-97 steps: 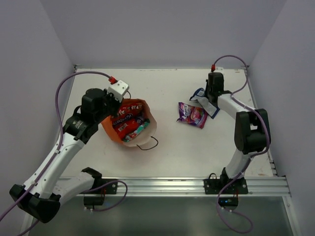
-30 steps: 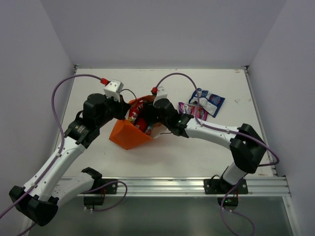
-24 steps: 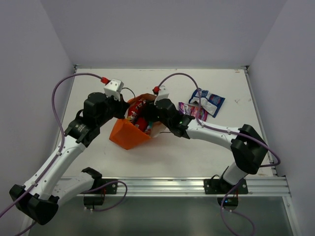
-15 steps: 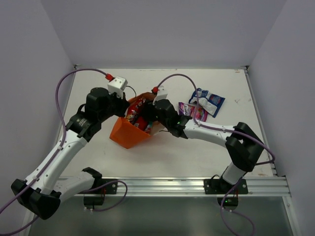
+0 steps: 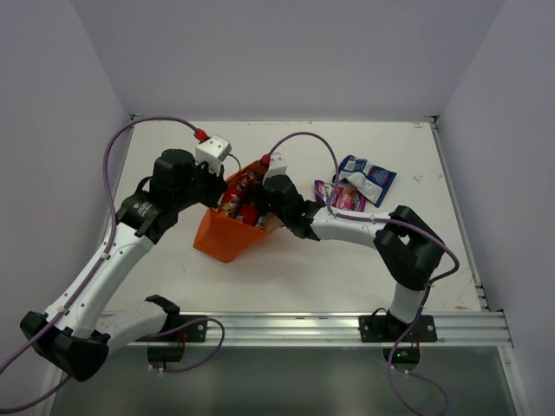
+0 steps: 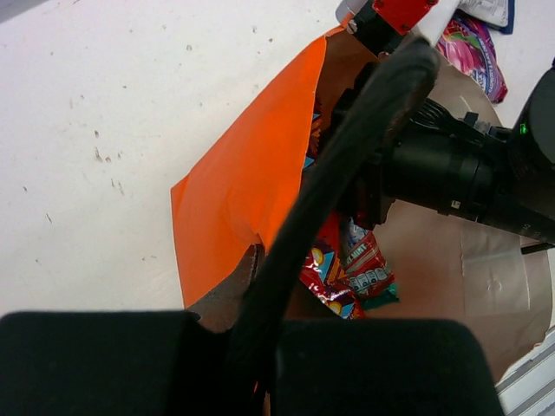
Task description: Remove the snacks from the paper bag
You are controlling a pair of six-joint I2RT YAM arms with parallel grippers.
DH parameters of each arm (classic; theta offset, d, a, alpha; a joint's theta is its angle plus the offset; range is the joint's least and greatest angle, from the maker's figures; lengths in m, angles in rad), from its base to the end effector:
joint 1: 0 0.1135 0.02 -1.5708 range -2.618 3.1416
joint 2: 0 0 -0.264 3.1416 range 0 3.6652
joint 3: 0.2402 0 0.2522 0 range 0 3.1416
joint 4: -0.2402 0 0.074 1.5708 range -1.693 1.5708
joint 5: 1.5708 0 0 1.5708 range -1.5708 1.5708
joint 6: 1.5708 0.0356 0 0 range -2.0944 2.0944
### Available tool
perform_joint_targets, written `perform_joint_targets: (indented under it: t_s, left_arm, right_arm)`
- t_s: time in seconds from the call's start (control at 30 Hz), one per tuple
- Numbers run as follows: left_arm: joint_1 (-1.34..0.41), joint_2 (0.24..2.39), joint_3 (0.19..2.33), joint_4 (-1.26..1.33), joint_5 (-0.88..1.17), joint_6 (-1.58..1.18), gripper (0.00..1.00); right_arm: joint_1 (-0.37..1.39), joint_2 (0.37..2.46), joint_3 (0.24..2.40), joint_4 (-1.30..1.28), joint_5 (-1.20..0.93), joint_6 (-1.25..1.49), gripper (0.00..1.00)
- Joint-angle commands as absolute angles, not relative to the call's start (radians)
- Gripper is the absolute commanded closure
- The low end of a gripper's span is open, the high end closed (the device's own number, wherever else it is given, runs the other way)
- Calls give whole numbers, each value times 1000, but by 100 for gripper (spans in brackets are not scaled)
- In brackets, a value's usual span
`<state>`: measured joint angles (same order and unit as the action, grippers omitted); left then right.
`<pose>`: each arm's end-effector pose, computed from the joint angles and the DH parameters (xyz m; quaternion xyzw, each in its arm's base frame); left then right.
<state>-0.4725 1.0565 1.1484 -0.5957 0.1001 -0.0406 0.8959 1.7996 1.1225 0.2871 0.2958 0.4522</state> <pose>0.1982 -0.1053 0.3727 0.2091 0.8345 -0.1705 0.4804 0.2632 0.3123 0.2228 -0.1008 0.8196 0.2480 0.5066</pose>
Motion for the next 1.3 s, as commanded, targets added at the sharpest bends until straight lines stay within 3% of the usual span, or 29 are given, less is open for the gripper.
perform_joint_targets:
  t_s: [0.0,0.47,0.77,1.27]
  left_arm:
    - [-476,1022,1232,-534,146,-5,100]
    - [-474,1000,1203,-525,-90,38,100]
    - [-474,1008,1210,-502,-110,48,100]
    - [-472,1031,1244,-477,-222,21,100]
  right_arm:
    - [894,1830,1166,311,301,434,100]
    - [904,1520,1137,357,87,241,100]
    - [916,1490,1221,302,15,224,100]
    - [922,1457,1431,184,71,207,100]
